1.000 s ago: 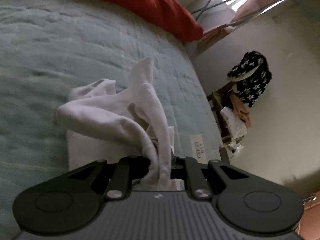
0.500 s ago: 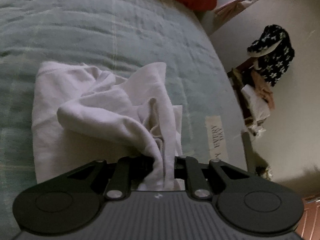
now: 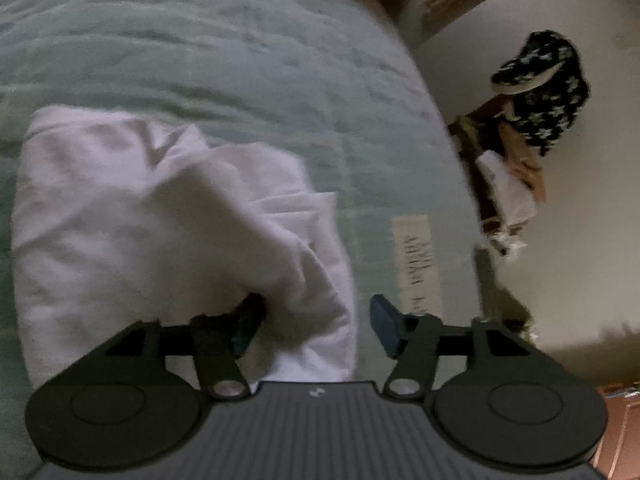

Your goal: Fold clothes

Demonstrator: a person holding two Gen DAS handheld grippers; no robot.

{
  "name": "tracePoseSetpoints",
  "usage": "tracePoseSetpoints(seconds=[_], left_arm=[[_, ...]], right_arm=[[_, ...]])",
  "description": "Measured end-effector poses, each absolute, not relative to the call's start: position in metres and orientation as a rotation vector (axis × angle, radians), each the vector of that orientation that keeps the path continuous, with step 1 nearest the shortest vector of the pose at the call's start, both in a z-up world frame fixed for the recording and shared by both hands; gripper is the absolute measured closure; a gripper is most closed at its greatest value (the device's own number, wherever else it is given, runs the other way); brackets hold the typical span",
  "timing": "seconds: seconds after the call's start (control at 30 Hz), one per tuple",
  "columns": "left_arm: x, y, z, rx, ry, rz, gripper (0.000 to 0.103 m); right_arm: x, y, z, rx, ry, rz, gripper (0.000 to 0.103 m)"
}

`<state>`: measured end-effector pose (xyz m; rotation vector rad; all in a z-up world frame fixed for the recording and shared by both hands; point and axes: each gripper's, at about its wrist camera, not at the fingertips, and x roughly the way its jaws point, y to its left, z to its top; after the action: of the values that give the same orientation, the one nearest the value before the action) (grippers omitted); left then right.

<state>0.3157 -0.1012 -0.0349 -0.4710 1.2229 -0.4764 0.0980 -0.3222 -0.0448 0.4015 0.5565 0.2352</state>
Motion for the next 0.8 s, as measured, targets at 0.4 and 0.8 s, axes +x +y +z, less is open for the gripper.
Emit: tracePoseSetpoints(seconds=[0.4, 0.8], left_arm=[[0.259, -0.083, 0.002, -0.184, 1.003, -0.606, 0.027], [0.102, -0.033, -0.016, 0.344, 0.631, -0.553, 0.014]], right_arm=[[0.095, -0.320, -0.042, 0.381, 0.556, 0.226, 0.000], [0.092, -0.316, -0.039, 0.369, 0.559, 0.237, 0.000]])
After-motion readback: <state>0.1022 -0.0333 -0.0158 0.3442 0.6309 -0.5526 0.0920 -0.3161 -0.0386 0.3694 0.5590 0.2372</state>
